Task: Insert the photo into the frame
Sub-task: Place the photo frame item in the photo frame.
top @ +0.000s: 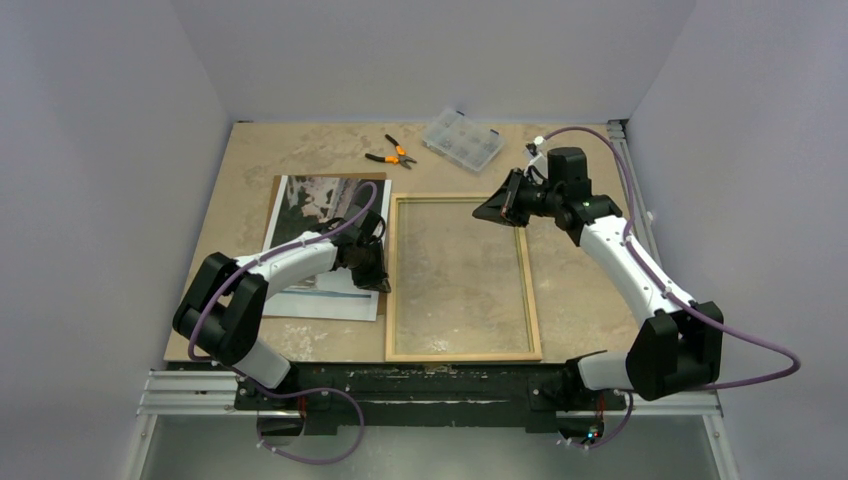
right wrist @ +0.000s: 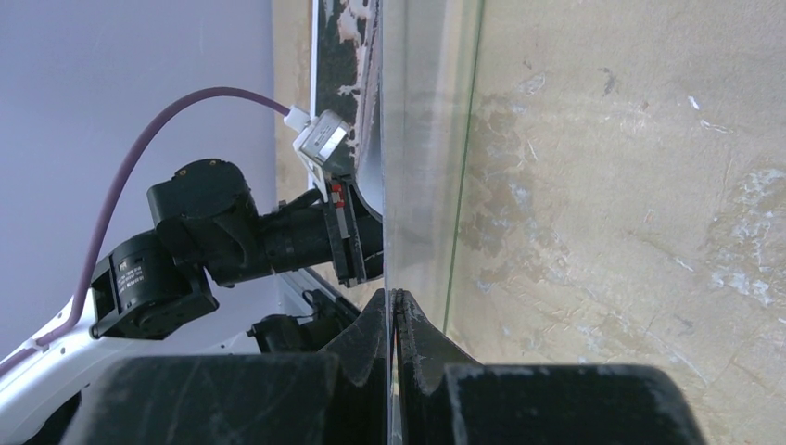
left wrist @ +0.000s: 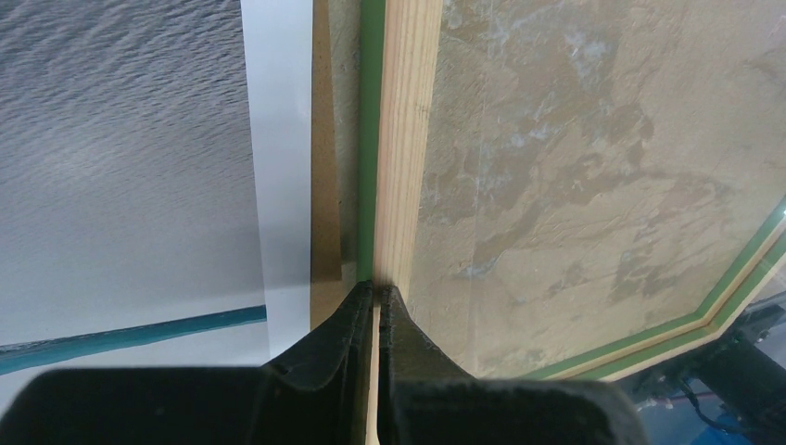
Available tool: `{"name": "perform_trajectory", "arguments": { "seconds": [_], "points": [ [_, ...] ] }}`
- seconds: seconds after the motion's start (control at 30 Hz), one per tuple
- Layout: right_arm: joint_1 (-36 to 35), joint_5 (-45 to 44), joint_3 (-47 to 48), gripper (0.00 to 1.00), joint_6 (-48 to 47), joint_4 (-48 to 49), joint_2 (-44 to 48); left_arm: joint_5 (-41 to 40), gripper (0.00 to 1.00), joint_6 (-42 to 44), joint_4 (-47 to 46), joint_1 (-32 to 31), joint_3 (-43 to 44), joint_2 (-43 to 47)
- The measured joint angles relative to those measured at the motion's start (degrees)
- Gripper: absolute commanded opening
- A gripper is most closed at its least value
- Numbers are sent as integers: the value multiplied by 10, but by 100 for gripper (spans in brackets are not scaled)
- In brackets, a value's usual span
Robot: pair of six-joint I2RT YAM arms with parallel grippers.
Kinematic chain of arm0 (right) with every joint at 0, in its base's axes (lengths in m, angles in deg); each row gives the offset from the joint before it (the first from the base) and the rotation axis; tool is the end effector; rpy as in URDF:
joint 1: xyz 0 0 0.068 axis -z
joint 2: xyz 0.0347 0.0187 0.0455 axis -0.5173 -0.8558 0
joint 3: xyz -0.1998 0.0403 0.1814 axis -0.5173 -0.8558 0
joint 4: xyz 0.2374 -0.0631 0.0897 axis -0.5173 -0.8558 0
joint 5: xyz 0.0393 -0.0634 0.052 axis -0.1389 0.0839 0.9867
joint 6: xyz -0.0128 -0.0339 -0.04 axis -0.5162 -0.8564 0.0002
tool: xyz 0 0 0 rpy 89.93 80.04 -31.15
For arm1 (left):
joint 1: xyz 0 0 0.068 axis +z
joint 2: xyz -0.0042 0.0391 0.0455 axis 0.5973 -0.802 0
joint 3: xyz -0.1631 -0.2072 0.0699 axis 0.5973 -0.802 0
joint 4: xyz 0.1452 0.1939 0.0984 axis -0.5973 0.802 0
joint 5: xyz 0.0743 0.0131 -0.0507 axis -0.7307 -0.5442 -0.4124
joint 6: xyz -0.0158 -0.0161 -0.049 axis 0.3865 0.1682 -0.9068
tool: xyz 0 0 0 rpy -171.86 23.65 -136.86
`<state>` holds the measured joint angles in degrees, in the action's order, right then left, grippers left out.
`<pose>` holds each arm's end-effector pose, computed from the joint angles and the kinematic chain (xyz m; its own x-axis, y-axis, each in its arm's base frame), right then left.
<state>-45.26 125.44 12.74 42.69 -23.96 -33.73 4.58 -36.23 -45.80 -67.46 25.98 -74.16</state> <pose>0.2833 0.0925 0.3102 -0.8612 0.3593 -0.3596 -0.0903 0.5880 0.8038 0.2431 -0.1521 0.1689 -0.9665 -0.1937 -0.1683 -0.1198 0.9206 -0.3716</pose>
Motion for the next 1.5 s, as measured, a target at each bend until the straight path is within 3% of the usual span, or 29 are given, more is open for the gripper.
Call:
{"name": "perform_trajectory", "arguments": {
  "seconds": [0.8,1.5],
  "points": [
    [3,-16,-21,0,14,16,44,-2,0,0,2,-1,1,0],
    [5,-34,-66,0,94,38,39,-3,0,0,2,-1,2,0]
  ]
}}
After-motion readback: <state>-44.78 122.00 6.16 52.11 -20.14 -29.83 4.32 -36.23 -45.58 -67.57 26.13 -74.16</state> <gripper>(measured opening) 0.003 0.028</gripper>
